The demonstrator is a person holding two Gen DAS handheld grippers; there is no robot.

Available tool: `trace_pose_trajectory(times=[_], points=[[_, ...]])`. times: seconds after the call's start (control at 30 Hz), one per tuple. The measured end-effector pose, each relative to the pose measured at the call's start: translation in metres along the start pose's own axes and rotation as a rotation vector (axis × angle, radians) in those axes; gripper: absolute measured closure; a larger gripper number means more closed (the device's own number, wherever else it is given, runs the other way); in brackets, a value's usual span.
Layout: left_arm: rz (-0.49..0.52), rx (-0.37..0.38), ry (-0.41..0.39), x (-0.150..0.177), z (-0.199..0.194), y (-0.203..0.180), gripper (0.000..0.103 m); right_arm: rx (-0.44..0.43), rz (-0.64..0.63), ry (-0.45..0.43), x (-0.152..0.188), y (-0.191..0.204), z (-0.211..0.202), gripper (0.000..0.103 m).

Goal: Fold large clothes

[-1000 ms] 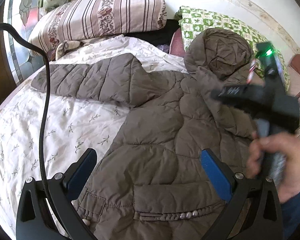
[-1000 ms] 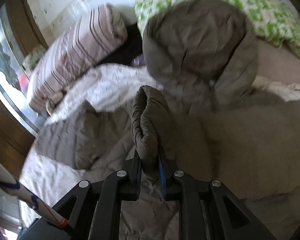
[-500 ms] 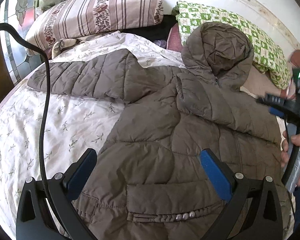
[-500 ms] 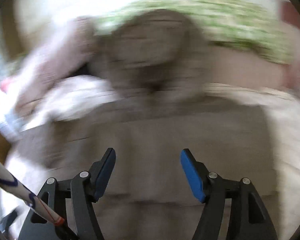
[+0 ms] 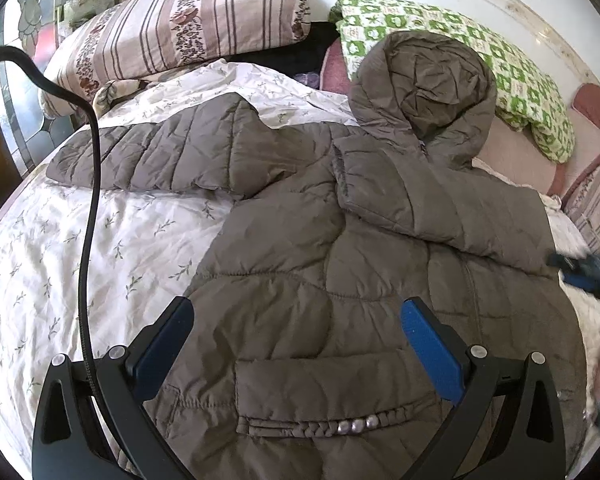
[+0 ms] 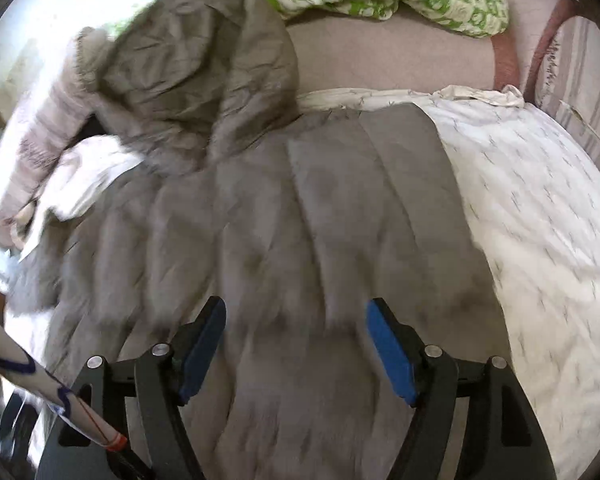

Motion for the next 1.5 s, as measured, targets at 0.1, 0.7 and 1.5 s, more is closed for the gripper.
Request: trace_pose_trajectory(times=[0.1, 0.7, 1.5], points=[[0.026, 0.010, 0.021, 0.009, 0.003, -0.009, 0.000, -0.028, -0.046, 0.010, 0.062, 0.003, -0.025, 0.024], [0.169, -0.141, 0.090, 0.085, 0.033, -0.026, 0.000, 0.215, -0.287, -0.054, 0.159, 0.022, 0.004, 0.016], [0.160, -0.129, 0.070, 0.087, 0.034, -0.025, 0.000, 0.293, -0.339, -0.120, 0.165, 0.027, -0.001, 0.015]])
Point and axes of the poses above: each gripper's, at about its wrist camera, not at the fingertips, and z roughly the way its jaws point, y to its left, x to its underside, the point moved 9 cm from there along z, roughly the way its jaws point, and after that the axes turned 9 degrees about y, right-handed, at the moved point
